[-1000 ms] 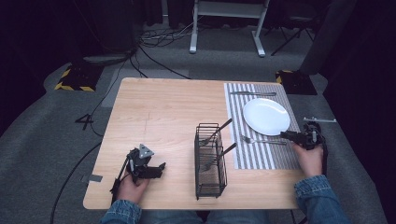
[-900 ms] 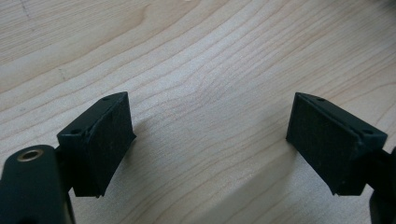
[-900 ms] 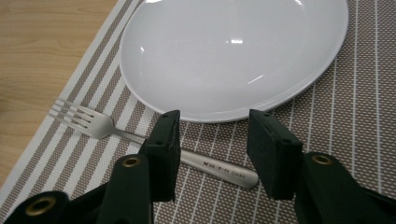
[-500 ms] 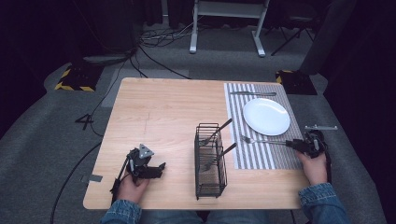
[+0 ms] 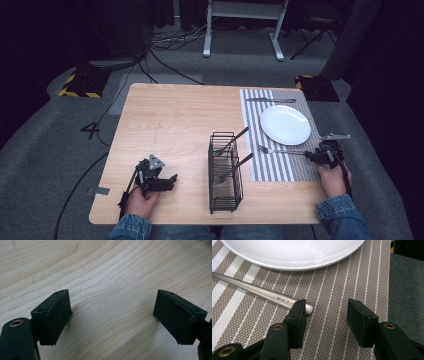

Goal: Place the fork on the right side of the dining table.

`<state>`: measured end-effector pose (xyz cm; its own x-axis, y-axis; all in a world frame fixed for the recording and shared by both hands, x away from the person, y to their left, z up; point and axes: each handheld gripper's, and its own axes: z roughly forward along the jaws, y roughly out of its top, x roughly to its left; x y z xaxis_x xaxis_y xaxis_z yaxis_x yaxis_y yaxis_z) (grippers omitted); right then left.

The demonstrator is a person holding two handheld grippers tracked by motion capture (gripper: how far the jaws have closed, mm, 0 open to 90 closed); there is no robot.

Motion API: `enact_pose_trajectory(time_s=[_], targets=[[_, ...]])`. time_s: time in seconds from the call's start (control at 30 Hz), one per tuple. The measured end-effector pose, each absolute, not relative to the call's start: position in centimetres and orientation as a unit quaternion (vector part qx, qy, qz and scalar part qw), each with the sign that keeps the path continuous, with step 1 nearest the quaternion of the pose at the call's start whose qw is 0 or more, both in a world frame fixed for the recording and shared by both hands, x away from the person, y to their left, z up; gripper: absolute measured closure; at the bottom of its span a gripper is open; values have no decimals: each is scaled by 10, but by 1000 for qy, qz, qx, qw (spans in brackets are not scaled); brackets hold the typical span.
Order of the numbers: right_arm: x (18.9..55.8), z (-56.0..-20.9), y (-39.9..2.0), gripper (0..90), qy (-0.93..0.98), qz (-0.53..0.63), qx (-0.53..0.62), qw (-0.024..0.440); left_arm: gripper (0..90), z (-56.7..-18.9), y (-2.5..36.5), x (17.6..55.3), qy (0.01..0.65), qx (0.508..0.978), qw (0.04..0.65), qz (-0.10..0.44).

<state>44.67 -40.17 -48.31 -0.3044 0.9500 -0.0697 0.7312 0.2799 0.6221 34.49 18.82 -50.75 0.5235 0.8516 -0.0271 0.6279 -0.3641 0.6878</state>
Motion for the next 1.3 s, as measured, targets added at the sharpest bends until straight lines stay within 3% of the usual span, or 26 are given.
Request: enact_pose_trajectory(time_s=[0.43, 0.87, 1.3], targets=[[443, -473, -404, 498, 755, 275, 547, 235, 147, -507, 188, 344, 458, 808, 329, 171], [388, -416, -379, 443, 764, 391, 475, 191, 147, -507, 188, 344, 458, 808, 329, 171], [351, -410, -353, 406, 788, 420, 429, 136, 147, -507, 188, 344, 457, 808, 328, 172]])
